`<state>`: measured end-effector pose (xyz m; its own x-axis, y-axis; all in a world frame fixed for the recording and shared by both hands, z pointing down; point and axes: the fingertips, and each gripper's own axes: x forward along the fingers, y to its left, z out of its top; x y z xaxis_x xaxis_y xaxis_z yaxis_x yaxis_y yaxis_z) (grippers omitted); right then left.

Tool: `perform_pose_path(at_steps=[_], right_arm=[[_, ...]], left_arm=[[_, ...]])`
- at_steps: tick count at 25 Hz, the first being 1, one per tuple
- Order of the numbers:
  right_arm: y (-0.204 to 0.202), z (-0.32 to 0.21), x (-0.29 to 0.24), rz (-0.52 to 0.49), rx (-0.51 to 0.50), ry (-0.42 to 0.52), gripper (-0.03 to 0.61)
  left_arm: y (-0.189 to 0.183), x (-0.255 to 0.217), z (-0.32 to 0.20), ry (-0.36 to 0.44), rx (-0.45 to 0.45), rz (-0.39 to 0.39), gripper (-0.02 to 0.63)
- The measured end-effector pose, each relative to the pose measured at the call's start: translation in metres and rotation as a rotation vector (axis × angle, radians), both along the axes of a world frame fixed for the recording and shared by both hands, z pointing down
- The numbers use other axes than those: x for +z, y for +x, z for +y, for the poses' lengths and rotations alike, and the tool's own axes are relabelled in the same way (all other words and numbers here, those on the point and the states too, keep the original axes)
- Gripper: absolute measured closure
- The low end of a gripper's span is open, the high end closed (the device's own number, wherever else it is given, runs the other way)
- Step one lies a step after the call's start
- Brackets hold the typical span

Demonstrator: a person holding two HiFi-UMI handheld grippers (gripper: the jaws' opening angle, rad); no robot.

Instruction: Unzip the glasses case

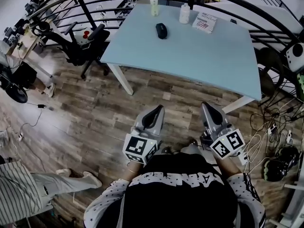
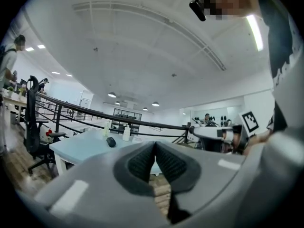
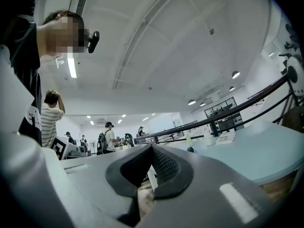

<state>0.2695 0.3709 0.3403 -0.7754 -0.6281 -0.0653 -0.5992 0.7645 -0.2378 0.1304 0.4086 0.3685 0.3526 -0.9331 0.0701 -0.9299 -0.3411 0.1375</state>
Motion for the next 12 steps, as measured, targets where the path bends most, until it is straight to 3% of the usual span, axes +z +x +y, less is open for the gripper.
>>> perform_pose_path(at_steps=[5, 12], right_arm=[[-0.010, -0.025, 0.001, 0.008, -0.011, -0.022, 0.580], [-0.038, -0.064, 0.006, -0.011, -0.076, -0.039, 0.583]], left_arm=[[-0.019, 0.007, -0.005, -0.024, -0.051, 0.004, 0.614], [-0.065, 0.005, -0.017, -0.011, -0.191, -0.019, 0.614]])
